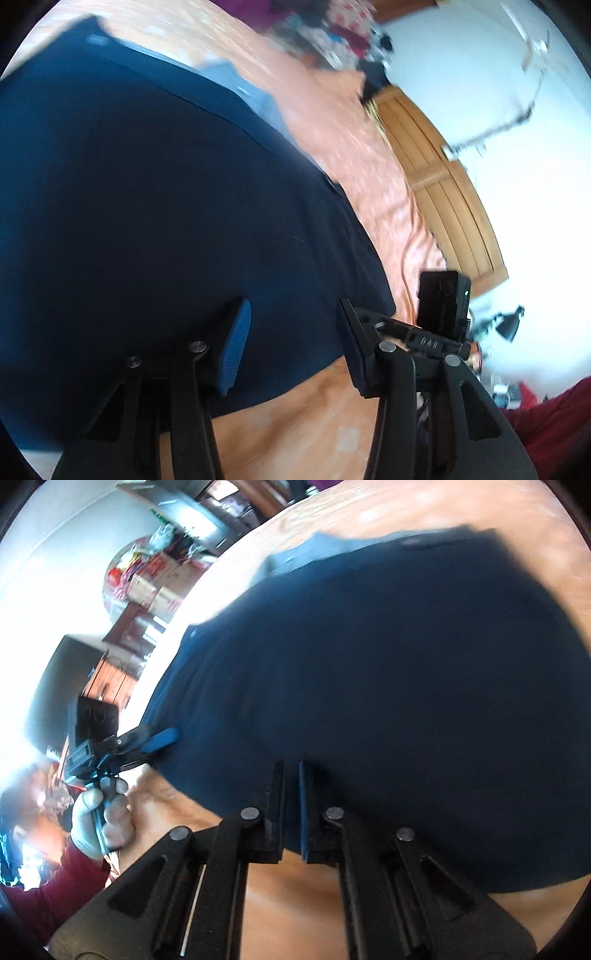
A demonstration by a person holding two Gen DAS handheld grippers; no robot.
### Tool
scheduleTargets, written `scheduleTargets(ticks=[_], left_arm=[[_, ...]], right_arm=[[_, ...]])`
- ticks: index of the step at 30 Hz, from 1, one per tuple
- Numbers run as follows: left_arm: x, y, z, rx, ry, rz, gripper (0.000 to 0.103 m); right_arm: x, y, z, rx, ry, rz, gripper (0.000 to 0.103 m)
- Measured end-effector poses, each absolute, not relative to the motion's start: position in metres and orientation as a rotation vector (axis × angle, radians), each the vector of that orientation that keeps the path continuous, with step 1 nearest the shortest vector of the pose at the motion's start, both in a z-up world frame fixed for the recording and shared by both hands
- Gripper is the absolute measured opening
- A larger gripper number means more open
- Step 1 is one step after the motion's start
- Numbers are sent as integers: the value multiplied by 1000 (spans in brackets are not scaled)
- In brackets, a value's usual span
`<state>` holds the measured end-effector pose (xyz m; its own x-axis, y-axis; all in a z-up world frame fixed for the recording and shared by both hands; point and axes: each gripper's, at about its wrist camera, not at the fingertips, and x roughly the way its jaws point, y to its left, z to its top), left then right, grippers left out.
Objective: Fold small clothes
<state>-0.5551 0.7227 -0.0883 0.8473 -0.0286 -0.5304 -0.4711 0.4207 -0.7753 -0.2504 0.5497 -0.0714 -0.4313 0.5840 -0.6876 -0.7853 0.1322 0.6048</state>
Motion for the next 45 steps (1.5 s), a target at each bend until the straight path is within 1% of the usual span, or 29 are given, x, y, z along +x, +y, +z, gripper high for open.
scheduleTargets(ticks=[2,5,9,10,11,12,13,14,15,16,17,18,19,22,23,24,26,28,35,41,45], left_arm=[[-587,729,-90,-1160,461,324,49],[-645,738,-90,-1190,417,467,49],[-730,740,-94,-1263,335,672,48],[-744,736,-92,-1261,328,723,49],[-755,732,-87,-1243,355,799,55],[-764,729,-81,-1219,382,864,56],[-768,725,-77,-1203,393,897,57],[-771,719,-69,-1161,427,963,64],[-767,713,-62,-1106,472,1018,69],[-762,708,-57,-1050,517,1062,70],[-754,704,-55,-1001,555,1093,75],[-748,701,-56,-968,582,1110,82],[-749,701,-58,-952,605,1130,84],[-741,697,-70,-927,655,1208,90],[-738,700,-72,-908,673,1223,98],[-732,700,-74,-887,695,1226,103],[-719,702,-79,-817,779,1251,103],[-718,699,-81,-762,801,1275,103],[-719,692,-76,-736,746,1291,103],[-717,695,-80,-725,707,1298,103],[-708,696,-81,-670,722,1353,103]], right_arm=[[-217,535,-73,-208,1288,1514,5],[-178,512,-76,-171,1306,1464,5],[-141,483,-71,-165,1292,1392,5],[-135,476,-62,-182,1253,1349,11],[-134,468,-51,-209,1196,1290,19],[-132,460,-38,-223,1138,1248,46],[-132,452,-25,-236,1067,1203,69],[-134,445,-16,-266,992,1152,79],[-137,441,-11,-305,929,1109,91],[-142,438,-8,-367,844,1051,97],[-145,436,-11,-418,780,989,100],[-144,436,-17,-446,754,944,103],[-139,435,-23,-455,759,918,103],[-118,444,-45,-457,848,826,103],[-108,446,-51,-450,882,794,103],[-102,449,-57,-447,907,770,103],[-91,450,-71,-429,961,746,103],[-94,448,-71,-429,933,737,103],[-101,452,-71,-481,903,693,103],[-100,451,-75,-416,890,732,103],[-101,452,-76,-411,865,740,103]])
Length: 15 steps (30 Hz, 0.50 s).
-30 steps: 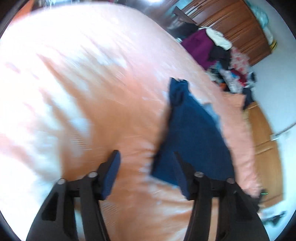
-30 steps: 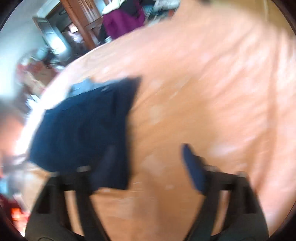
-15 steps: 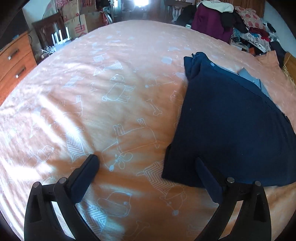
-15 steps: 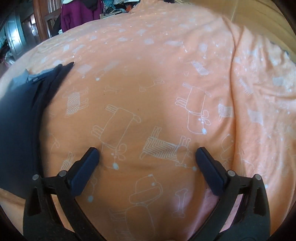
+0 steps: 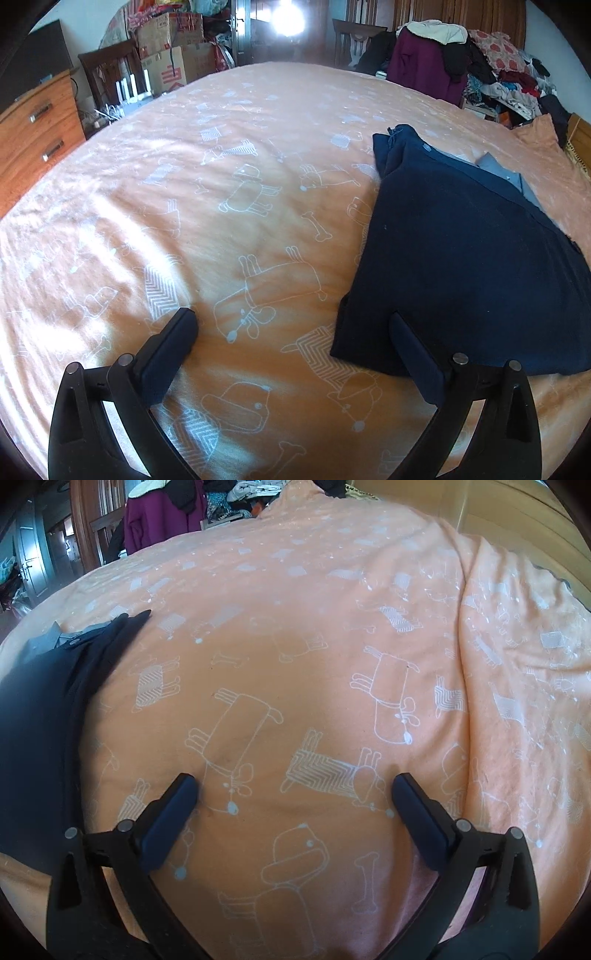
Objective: Fold small clothes
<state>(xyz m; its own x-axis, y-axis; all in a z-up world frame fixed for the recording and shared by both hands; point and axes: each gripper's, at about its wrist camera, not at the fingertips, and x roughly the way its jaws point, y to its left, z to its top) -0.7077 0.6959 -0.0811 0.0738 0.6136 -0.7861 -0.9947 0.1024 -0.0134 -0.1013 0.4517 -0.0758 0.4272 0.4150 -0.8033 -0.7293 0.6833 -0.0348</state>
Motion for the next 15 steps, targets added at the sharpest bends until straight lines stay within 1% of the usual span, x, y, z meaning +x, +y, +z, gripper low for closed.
scheduleTargets(ticks=[9,15], left_arm=[[-706,696,-77,-599,713,1482,103],[-711,698,-77,-616,691,1482,103]], right_arm=[[-102,450,-76,-396,838,753,103],[-101,454,-77,-400,828,754,103]])
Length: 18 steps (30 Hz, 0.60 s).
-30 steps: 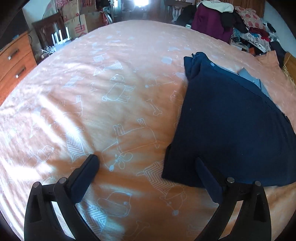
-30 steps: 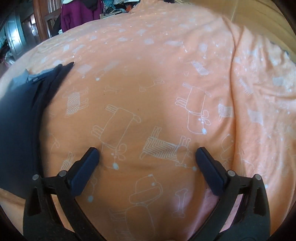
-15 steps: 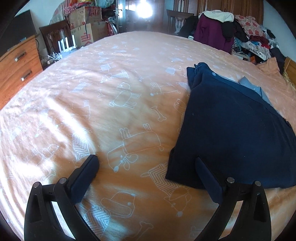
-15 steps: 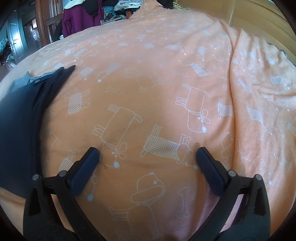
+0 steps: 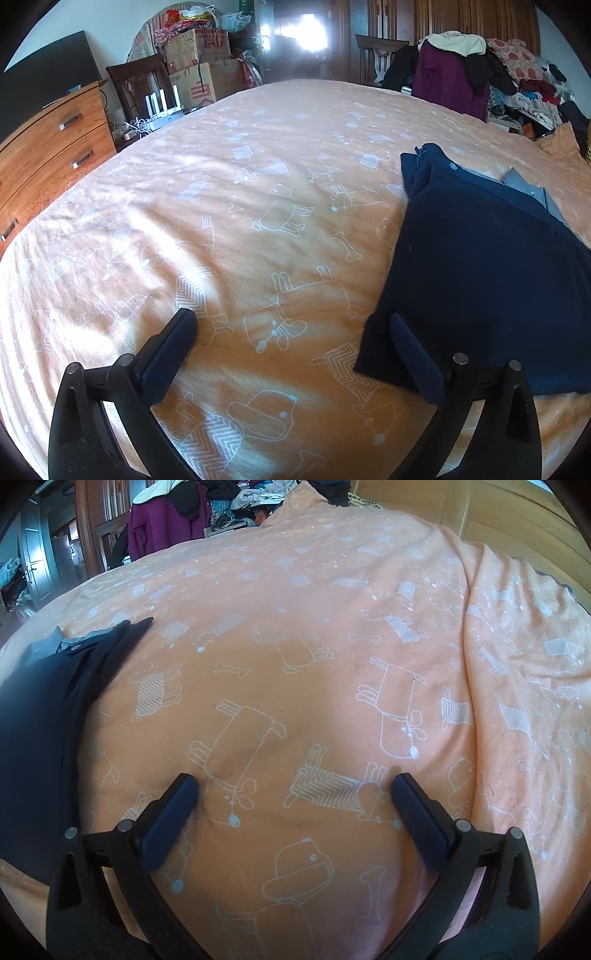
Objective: Fold small clothes
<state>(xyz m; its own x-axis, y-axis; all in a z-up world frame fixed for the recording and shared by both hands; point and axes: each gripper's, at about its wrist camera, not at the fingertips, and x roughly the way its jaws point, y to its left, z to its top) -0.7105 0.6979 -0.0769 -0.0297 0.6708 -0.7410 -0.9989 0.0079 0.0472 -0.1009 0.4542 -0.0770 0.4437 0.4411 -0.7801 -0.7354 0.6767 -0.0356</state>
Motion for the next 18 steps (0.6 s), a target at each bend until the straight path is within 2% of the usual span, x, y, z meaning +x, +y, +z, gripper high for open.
scheduleTargets(ticks=[18], left_arm=[[-714,701,-78,-637,679,1476,103]], right_arm=[[-100,458,-76,-421,820,750,103]])
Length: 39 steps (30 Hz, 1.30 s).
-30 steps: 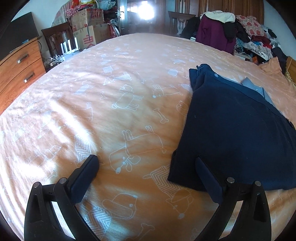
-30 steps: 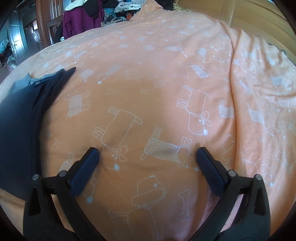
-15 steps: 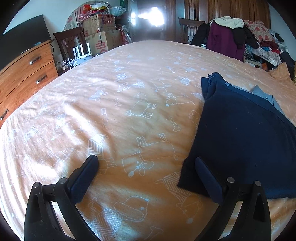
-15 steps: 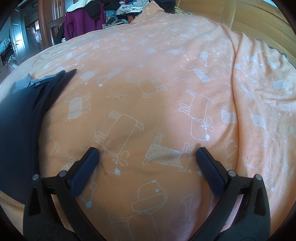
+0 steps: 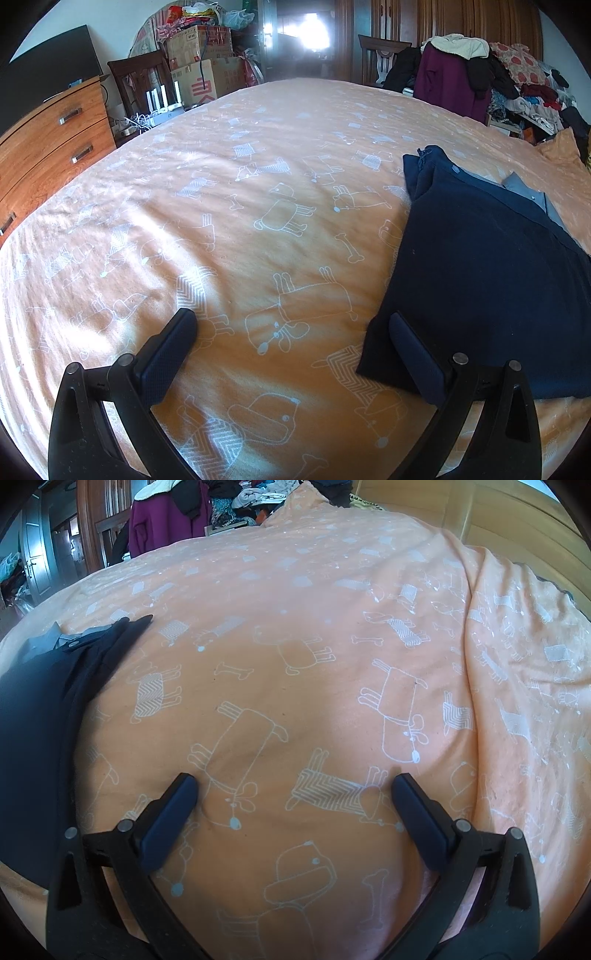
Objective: Fold small clothes
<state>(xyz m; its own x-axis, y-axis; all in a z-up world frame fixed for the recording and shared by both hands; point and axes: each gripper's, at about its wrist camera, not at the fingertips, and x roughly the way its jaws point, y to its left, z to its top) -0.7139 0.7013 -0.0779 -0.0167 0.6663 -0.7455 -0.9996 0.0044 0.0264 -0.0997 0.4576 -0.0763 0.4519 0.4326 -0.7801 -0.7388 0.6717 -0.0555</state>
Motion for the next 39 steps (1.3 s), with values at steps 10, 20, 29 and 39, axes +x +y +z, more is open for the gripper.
scheduleTargets(ticks=[10,20,29,39], left_arm=[[-715,702,-78,-635,678,1476,103],[-715,704,-78,-636,678,1474,103],[-716,703,-77,-638,677,1480,103],[-713,701,-78,-643,684,1485,103]], right_arm=[[-100,458,-76,-426,817,750,103],[-99,458,-76,-423,817,752,103],[-98,459,-76,-424,816,754,103],[-98,459,-76,-420,810,757,103]])
